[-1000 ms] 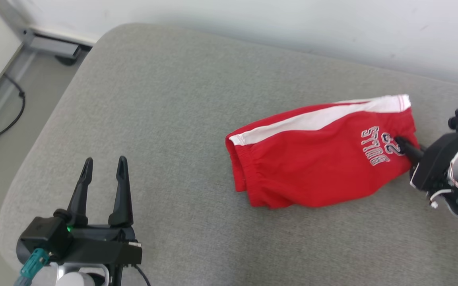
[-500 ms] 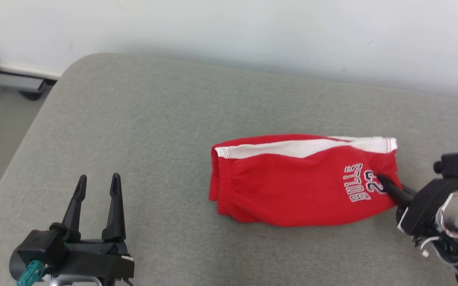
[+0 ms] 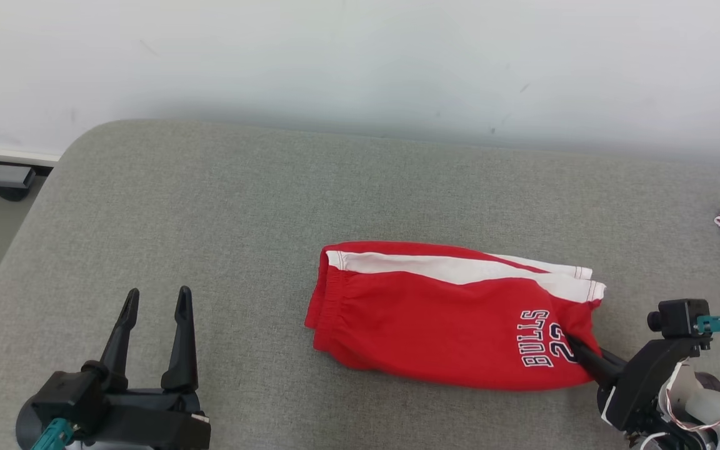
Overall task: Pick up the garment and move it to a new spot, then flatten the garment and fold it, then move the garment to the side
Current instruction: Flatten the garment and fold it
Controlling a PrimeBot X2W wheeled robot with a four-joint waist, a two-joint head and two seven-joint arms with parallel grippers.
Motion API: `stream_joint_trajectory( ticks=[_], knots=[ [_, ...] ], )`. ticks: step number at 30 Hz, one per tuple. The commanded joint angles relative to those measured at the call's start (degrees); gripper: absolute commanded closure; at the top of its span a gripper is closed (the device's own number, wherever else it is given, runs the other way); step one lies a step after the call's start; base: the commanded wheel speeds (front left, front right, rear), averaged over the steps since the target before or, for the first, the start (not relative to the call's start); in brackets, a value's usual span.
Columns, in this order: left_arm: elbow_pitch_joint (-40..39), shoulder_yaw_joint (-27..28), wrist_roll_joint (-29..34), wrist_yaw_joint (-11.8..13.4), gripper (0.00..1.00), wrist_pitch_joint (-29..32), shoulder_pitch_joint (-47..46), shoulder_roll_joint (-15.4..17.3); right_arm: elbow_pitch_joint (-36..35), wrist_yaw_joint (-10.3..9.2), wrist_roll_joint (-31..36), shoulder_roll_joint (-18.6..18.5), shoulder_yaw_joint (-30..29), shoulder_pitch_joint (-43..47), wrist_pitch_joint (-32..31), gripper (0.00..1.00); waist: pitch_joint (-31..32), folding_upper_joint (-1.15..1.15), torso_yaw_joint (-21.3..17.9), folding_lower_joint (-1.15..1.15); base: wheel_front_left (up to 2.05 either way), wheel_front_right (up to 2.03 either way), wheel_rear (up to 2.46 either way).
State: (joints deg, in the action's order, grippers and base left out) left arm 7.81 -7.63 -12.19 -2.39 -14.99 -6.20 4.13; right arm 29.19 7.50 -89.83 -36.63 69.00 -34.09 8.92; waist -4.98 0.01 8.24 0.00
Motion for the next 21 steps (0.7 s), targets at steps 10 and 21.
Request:
stream_joint_trajectory(
  ticks=[10, 21],
  knots=[
    [0.22, -0.26, 0.01, 0.09, 0.00, -0.23, 0.78, 0.78, 0.22, -0.04, 0.22, -0.44, 0.56, 1.88, 0.10, 1.00, 0.38, -0.01, -0.68, 0.00, 0.00, 0.00, 0.00],
    [-0.62, -0.03, 0.11, 1.31, 0.00, 0.05, 1.89, 1.19, 5.17, -0.04, 7.78, 1.06, -0.64, -0.53, 4.68, 0.00, 1.46, -0.01, -3.38, 0.00, 0.00, 0.00, 0.00]
  ],
)
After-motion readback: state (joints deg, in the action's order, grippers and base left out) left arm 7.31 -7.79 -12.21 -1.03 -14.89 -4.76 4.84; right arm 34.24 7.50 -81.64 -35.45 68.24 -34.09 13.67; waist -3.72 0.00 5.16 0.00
